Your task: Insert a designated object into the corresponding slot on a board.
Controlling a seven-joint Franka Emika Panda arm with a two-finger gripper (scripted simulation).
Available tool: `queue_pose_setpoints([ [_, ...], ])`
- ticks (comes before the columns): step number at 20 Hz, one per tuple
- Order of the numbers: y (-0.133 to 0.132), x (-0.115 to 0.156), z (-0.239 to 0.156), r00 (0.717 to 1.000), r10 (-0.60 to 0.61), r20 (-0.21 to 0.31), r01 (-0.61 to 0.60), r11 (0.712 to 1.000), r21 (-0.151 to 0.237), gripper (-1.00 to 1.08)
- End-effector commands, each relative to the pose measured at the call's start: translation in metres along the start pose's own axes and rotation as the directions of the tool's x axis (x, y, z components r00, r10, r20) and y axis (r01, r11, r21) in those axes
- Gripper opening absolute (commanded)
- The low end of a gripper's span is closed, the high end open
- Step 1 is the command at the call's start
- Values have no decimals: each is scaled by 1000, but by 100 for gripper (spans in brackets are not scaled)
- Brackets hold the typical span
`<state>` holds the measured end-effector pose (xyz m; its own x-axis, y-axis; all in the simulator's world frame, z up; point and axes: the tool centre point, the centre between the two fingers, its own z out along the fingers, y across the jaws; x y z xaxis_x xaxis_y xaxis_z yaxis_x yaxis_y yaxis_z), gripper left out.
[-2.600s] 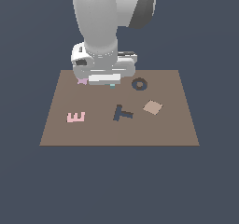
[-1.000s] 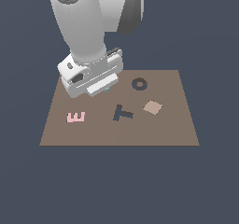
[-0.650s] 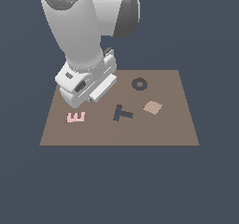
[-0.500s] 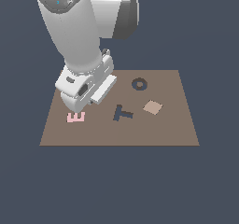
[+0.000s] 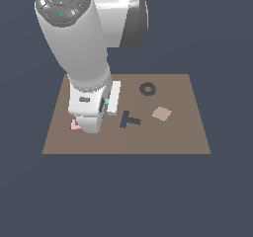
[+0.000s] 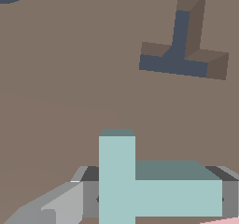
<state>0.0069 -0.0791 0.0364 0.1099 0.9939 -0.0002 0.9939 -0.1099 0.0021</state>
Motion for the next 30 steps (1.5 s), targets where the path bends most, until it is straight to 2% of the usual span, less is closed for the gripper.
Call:
queue_pose_setpoints([
  [1,7,5,-1,994,-111,0,111,994,0,-100],
  [3,13,9,-1,980,-197,0,197,980,-1,-100],
  [6,20,16,-1,946,-324,0,324,946,-1,-100],
  [11,30,30,-2,852,-524,0,524,852,-1,-100],
  [15,35,43,-3,744,-668,0,668,744,0,-100],
  [20,38,60,-3,583,-812,0,812,583,0,-100],
  [25,37,74,-4,429,-903,0,903,429,0,-100],
  [30,35,85,-4,299,-954,-1,954,299,0,-100],
])
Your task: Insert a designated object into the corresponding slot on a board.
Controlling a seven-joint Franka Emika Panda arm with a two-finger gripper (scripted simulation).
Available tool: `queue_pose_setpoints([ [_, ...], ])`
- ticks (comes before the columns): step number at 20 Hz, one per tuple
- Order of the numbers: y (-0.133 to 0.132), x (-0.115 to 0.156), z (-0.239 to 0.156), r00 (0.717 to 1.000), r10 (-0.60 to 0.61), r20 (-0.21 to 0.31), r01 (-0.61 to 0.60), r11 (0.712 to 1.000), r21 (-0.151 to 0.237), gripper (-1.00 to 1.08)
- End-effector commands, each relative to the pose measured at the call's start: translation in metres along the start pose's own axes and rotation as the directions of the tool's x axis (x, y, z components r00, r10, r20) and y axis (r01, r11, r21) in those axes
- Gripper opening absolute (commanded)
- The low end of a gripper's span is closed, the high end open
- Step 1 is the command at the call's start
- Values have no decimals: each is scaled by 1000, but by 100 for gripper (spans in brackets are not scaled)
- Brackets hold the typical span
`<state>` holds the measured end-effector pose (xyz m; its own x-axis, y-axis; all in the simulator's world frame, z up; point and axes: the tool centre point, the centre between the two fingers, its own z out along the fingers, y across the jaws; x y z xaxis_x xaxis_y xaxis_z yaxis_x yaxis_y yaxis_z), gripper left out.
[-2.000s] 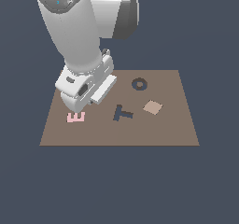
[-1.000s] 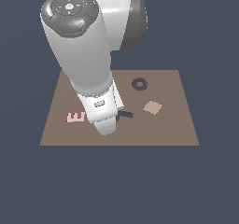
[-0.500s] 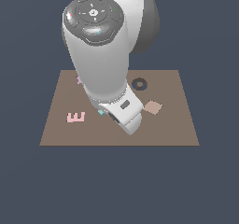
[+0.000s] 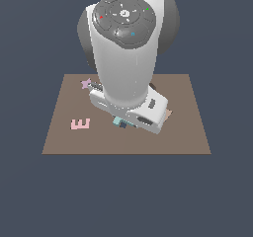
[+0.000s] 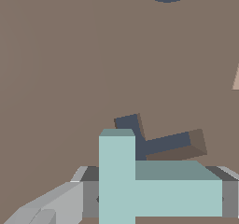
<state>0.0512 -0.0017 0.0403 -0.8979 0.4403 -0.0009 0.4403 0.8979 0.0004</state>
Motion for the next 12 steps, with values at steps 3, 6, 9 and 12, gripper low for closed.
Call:
queue_pose_setpoints([
  [3,7,5,0,994,-107,0,107,994,0,-100],
  [6,10,8,-1,987,-159,0,159,987,0,-100],
  [9,12,10,-1,980,-198,0,198,980,0,-100],
  [12,13,12,-1,975,-221,0,221,975,1,-100],
])
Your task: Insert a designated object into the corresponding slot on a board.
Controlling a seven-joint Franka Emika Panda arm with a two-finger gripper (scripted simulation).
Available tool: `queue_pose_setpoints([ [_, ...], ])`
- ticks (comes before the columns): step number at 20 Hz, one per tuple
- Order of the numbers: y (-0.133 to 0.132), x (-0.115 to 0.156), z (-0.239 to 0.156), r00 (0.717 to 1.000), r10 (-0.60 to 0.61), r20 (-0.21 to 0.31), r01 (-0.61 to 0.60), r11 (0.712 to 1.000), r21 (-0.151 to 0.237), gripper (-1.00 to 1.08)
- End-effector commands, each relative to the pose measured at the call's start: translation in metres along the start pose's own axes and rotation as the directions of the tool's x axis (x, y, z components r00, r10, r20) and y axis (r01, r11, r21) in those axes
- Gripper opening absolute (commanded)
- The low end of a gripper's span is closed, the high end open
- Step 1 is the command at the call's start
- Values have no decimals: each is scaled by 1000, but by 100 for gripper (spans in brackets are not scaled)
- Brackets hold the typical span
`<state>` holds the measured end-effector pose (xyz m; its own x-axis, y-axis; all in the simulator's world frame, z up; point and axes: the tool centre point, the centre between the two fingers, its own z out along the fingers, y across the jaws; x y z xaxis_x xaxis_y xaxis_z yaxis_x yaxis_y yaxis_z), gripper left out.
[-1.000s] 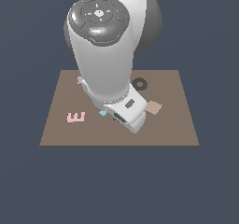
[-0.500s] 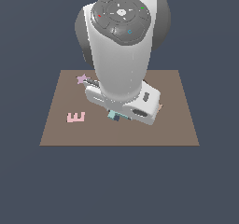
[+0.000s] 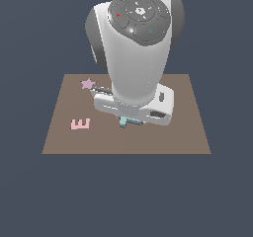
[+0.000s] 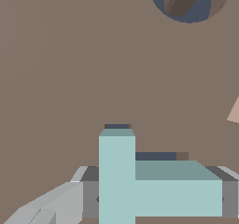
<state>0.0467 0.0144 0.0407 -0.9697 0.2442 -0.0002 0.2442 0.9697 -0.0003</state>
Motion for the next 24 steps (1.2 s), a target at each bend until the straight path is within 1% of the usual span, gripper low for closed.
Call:
queue_pose_setpoints([
  [1,1,1,0,1000,-18,0,18,1000,0,-100],
  [10,1,1,1,1000,-15,0,15,1000,0,-100],
  [15,0,1,10,1000,-13,1,13,1000,0,-100],
  [16,0,1,10,1000,-13,1,13,1000,0,100],
  [24,0,1,10,1000,-13,1,13,1000,0,100],
])
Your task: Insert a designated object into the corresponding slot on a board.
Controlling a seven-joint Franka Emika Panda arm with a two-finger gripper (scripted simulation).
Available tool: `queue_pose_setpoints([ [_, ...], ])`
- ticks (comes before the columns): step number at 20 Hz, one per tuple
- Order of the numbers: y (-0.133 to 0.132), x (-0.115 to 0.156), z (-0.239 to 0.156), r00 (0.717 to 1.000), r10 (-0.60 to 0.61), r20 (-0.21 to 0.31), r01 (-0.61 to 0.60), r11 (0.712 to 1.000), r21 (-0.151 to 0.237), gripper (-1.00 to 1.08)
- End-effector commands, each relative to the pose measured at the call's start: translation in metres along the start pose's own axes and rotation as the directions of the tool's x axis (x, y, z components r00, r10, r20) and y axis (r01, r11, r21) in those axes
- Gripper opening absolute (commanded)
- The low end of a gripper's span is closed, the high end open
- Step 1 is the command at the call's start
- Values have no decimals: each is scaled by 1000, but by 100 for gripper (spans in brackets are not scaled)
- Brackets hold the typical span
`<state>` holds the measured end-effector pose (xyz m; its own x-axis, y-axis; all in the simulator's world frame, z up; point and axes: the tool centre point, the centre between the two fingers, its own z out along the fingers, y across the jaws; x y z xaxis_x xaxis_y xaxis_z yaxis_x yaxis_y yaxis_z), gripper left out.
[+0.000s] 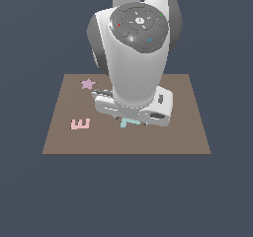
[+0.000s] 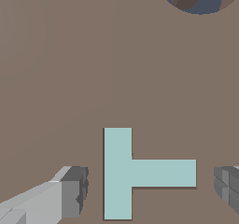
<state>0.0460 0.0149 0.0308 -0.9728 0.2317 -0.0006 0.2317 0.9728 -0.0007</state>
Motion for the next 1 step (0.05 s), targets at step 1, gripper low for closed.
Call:
queue_pose_setpoints([
  [1,0,0,0,1000,0,0,0,1000,0,100],
])
